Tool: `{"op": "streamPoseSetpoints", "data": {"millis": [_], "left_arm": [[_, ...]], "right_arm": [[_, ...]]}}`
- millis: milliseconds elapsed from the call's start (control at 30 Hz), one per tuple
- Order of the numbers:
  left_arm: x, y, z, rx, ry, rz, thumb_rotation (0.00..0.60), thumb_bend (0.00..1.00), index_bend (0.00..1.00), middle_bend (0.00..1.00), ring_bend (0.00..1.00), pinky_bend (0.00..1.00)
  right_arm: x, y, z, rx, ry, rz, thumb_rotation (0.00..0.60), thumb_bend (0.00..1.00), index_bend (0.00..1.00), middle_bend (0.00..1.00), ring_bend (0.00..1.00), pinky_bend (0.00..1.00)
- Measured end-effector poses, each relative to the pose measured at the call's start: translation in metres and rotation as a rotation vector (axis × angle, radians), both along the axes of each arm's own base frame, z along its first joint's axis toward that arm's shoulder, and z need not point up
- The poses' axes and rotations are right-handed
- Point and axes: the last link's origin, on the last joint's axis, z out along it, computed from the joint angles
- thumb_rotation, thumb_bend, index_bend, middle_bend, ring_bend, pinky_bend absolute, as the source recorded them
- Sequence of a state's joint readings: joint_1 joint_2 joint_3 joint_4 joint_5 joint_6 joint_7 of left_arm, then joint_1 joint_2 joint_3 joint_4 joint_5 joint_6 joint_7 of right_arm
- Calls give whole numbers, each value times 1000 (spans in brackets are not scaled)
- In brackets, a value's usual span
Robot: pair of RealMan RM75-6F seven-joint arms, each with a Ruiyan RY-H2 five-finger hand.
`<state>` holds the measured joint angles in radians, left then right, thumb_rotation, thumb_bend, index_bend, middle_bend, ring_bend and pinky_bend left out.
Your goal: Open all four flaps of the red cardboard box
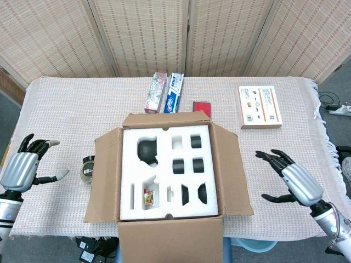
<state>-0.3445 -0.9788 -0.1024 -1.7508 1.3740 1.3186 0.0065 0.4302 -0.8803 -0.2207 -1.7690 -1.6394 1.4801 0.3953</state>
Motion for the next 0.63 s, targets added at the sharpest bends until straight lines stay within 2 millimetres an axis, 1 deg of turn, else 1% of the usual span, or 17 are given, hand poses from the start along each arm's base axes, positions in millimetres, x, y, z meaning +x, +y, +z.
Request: {"op": "streamPoseSetpoints", "data": {"millis": [67, 167, 367, 467, 633], "left_arm": [[-5, -4, 0, 25, 8, 8, 600, 235, 218, 277, 208, 0], [-14, -12, -2, 64, 14, 20, 600, 235, 218, 277, 208, 0], [-27, -33, -9, 83, 57, 38, 600, 235, 218, 277, 208, 0], [-31, -43, -11, 89, 57, 53, 600, 235, 218, 277, 208, 0], [-35, -57, -16, 96, 53, 54, 600, 234, 219, 277, 208, 0]], "right_arm": [[-19, 11, -4, -82, 31, -87, 600, 174, 4, 180, 201, 90], [-40, 21, -6, -169, 48, -173, 600, 174, 4, 179, 200, 90], [-67, 31, -2, -251, 53, -232, 600, 174, 4, 179, 200, 90], [-73, 31, -1, -260, 47, -242, 600, 173, 5, 179, 201, 90], [-76, 29, -1, -258, 20, -215, 600, 174, 5, 179, 200, 90]]}}
